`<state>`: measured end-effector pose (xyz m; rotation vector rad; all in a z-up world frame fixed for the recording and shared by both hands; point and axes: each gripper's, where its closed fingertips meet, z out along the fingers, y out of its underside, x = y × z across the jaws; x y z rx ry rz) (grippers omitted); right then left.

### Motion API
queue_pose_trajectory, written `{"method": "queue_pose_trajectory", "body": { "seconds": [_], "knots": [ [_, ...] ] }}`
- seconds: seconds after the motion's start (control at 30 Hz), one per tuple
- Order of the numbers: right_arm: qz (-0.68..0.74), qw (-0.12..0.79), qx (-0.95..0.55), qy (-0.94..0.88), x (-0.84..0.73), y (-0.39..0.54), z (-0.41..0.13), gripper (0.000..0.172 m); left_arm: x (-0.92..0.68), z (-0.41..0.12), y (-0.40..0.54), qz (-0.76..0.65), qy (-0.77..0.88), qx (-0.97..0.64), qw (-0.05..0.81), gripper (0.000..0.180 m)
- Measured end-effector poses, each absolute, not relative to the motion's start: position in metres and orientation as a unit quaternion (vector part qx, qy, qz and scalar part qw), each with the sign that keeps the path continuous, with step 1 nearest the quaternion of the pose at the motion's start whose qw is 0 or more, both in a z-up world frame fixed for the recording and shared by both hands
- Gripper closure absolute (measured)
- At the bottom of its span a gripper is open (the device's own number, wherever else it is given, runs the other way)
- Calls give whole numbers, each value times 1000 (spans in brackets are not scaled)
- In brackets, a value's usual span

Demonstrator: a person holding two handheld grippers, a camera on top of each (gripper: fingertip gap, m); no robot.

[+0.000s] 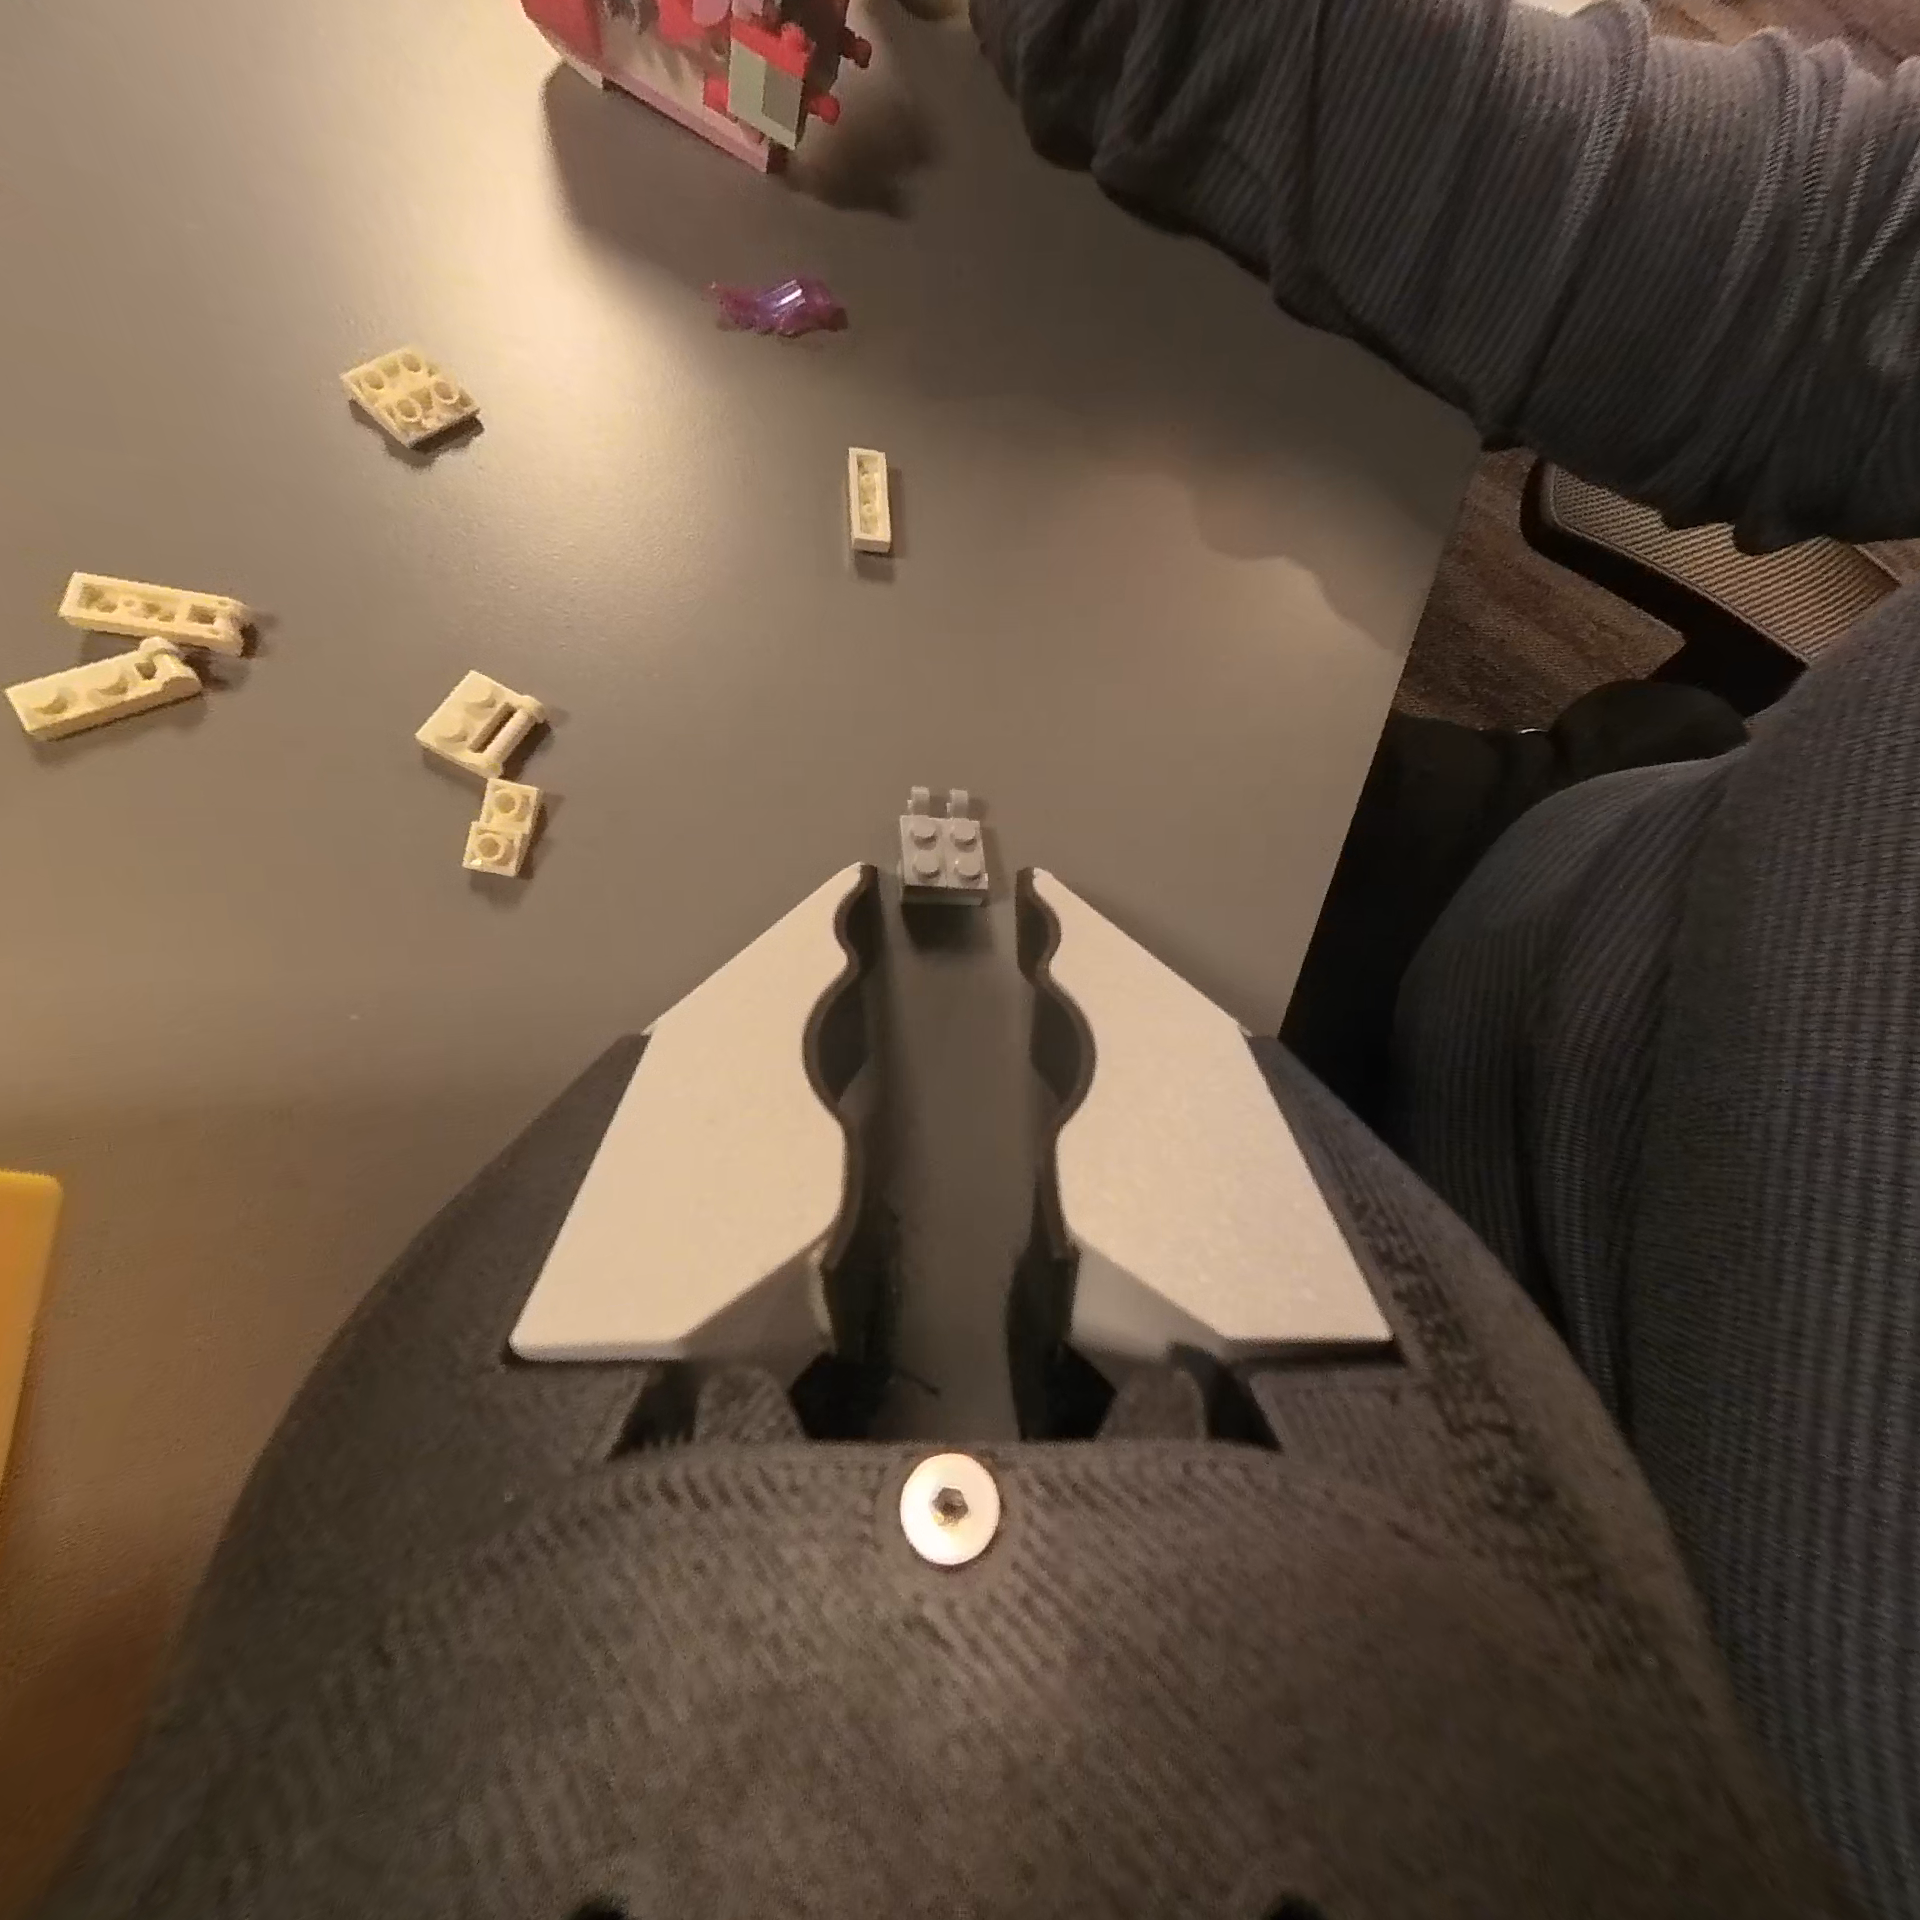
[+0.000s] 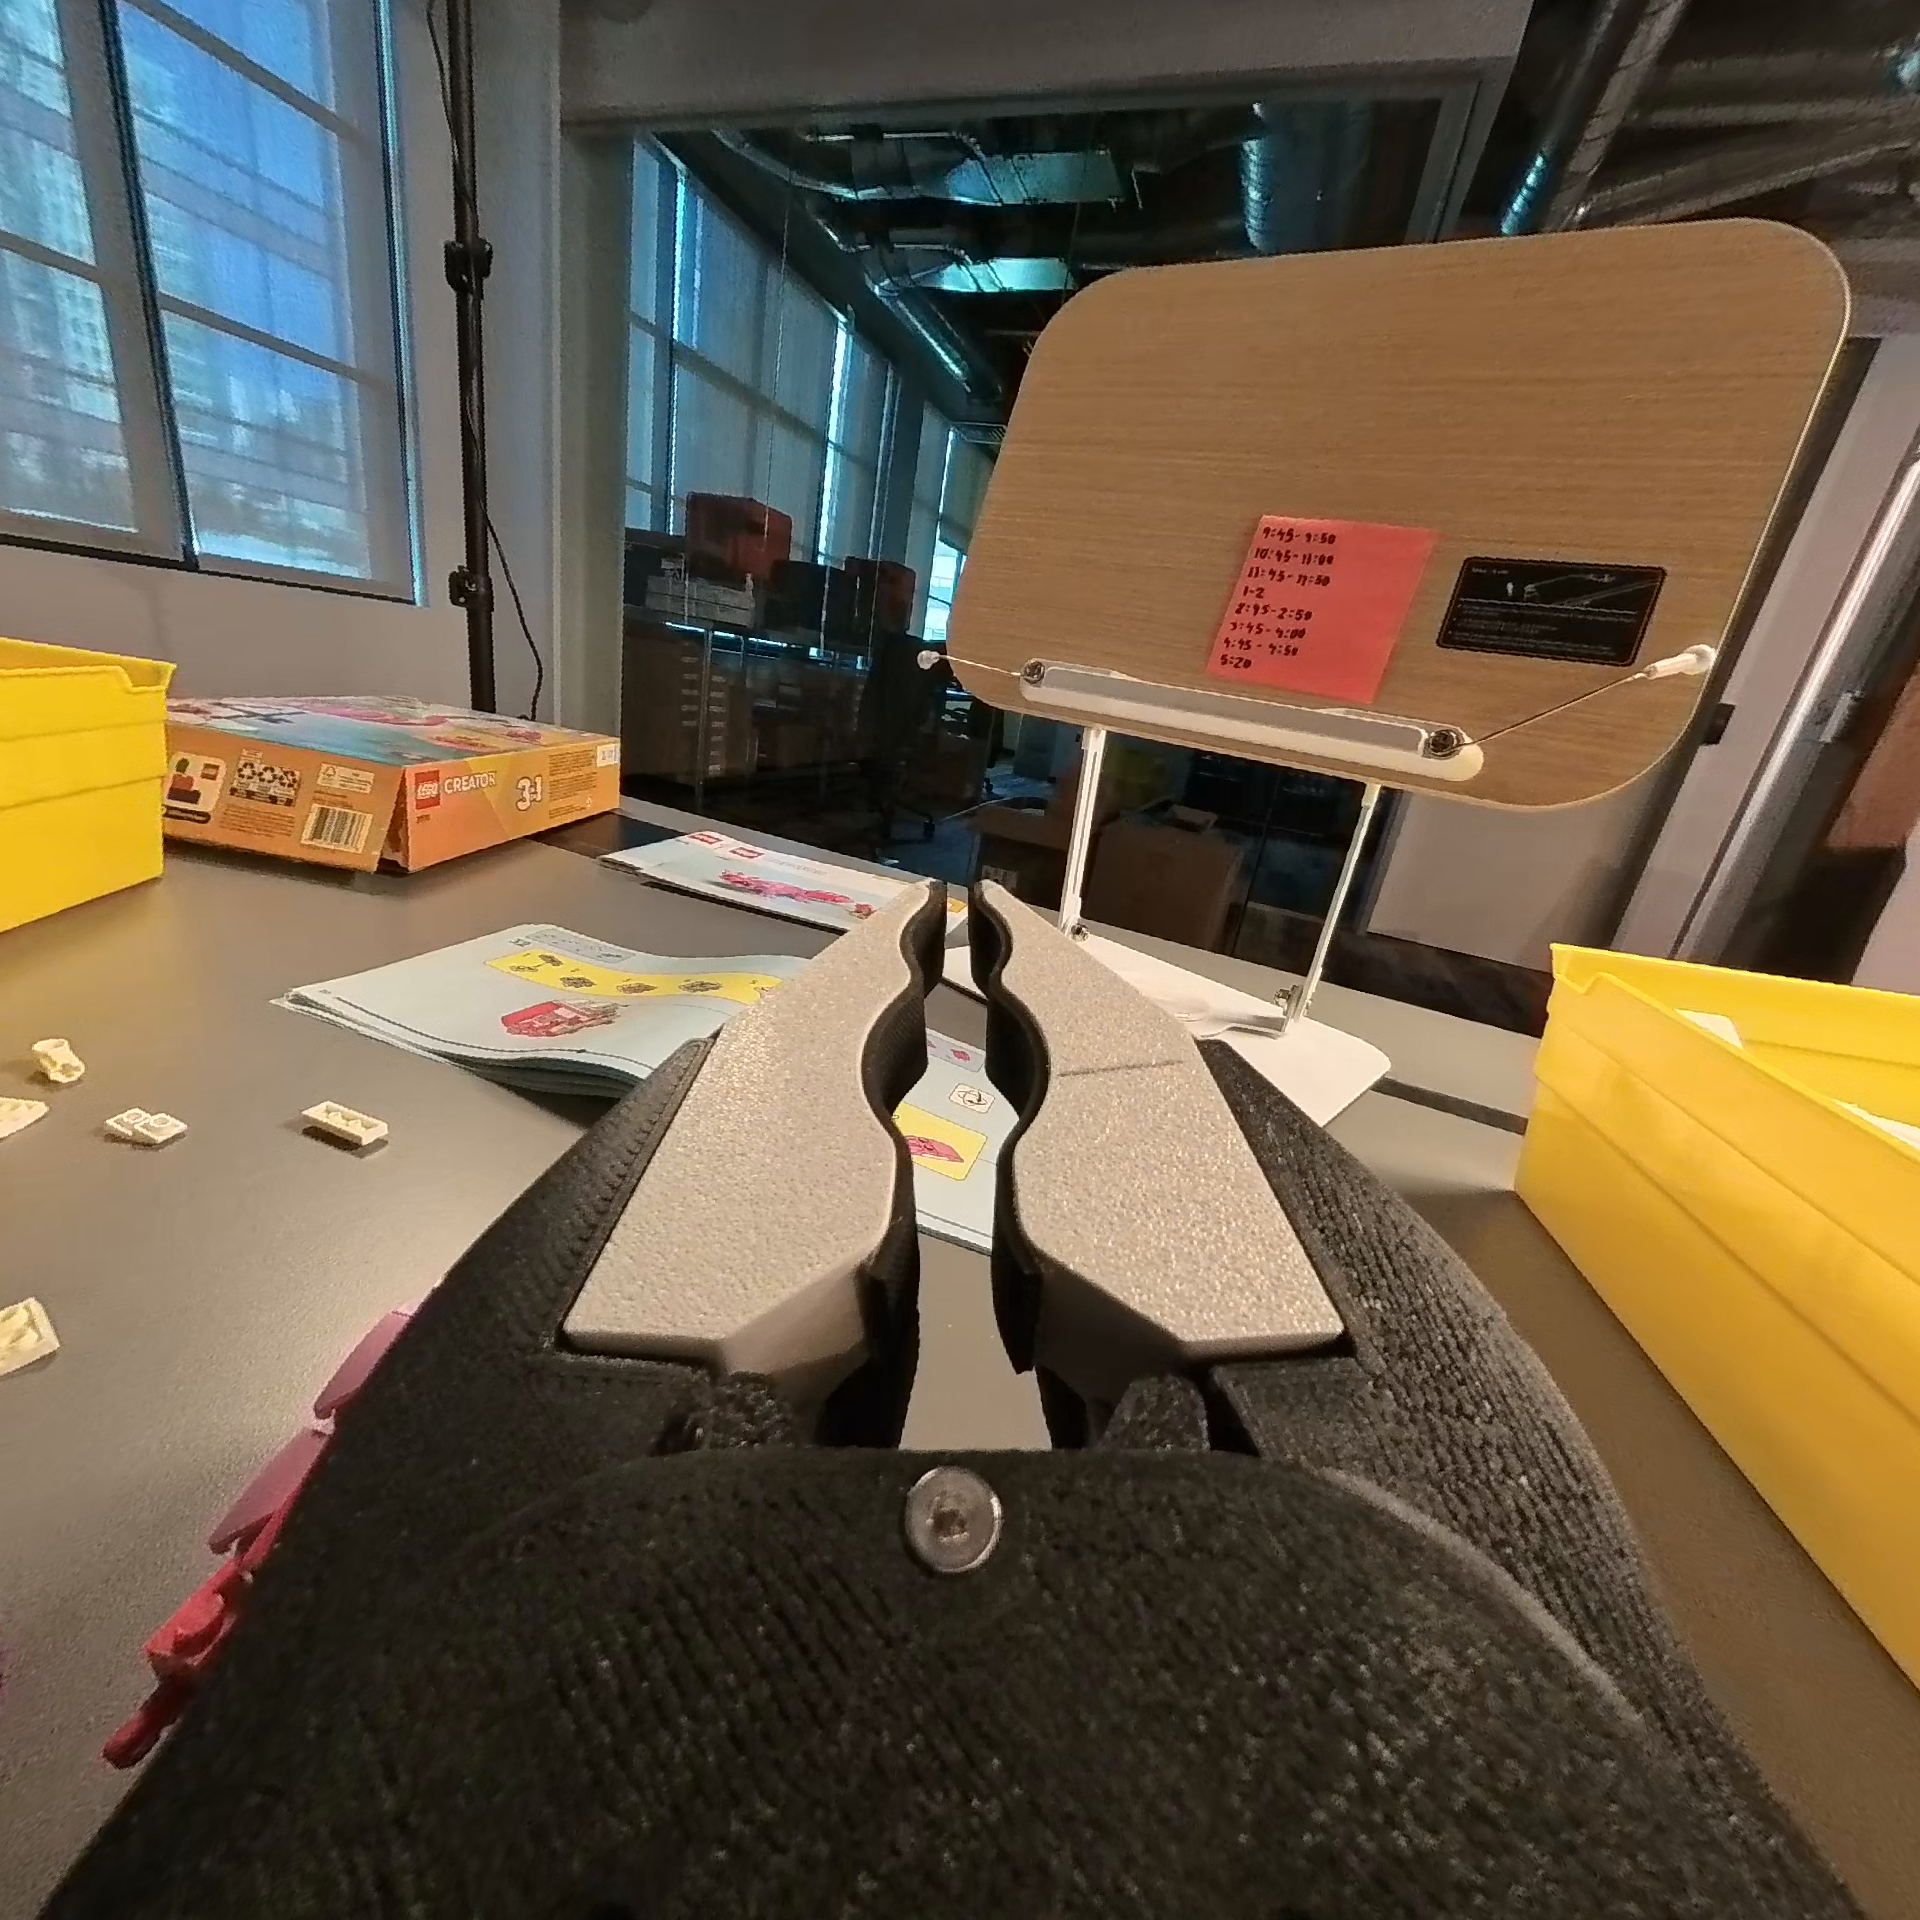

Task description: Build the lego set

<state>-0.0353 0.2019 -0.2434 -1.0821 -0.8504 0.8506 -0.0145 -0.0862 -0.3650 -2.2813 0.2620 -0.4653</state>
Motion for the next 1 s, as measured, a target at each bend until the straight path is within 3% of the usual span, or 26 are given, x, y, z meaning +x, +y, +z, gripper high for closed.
{"method": "queue_pose_trajectory", "body": {
  "seconds": [1.0],
  "knots": [
    [381, 690, -484, -381, -36, 203, -244, 170, -17, -365, -87, -182, 106, -895, 393, 161]
  ]
}}
